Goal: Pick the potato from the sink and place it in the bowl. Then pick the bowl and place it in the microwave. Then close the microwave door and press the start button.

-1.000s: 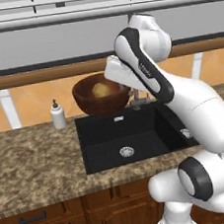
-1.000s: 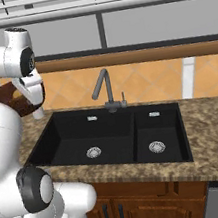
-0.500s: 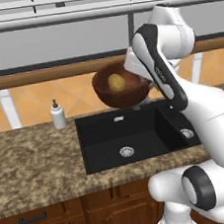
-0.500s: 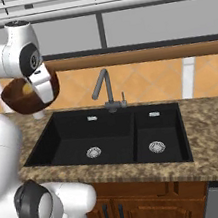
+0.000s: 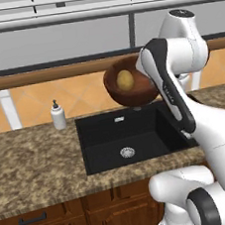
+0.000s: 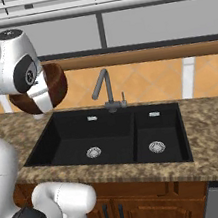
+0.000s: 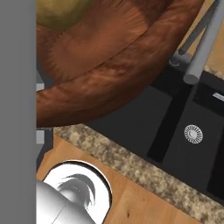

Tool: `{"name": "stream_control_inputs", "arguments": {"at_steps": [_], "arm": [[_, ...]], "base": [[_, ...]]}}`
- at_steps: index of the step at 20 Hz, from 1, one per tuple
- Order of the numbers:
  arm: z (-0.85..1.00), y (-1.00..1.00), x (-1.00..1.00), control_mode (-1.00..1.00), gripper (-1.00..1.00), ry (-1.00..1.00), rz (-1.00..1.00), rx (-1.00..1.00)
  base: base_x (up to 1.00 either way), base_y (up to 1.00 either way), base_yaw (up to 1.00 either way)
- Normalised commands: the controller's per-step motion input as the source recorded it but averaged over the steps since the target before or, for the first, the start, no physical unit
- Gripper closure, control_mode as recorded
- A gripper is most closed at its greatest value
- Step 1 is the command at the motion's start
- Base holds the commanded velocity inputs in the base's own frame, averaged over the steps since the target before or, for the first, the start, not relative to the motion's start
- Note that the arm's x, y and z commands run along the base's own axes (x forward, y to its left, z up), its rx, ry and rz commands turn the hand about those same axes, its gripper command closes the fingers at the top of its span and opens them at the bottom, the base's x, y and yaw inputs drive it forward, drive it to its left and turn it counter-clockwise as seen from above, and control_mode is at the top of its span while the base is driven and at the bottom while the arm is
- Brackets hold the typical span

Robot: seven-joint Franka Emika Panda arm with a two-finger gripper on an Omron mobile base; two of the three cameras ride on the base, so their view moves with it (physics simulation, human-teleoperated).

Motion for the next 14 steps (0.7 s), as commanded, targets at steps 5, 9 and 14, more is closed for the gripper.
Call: {"name": "stream_control_inputs", "arguments": {"at_steps": [5, 9, 14], "arm": [[0.00, -0.12, -0.18, -1.00, 1.00, 0.02, -0.17, 0.06], [0.00, 0.00, -0.02, 1.00, 1.00, 0.00, 0.00, 0.02], [0.00, 0.00, 0.00, 1.00, 1.00, 0.00, 0.00, 0.00]], "base": [[0.00, 0.00, 0.00], [-0.20, 0.00, 0.00], [-0.93, -0.14, 0.00]]}}
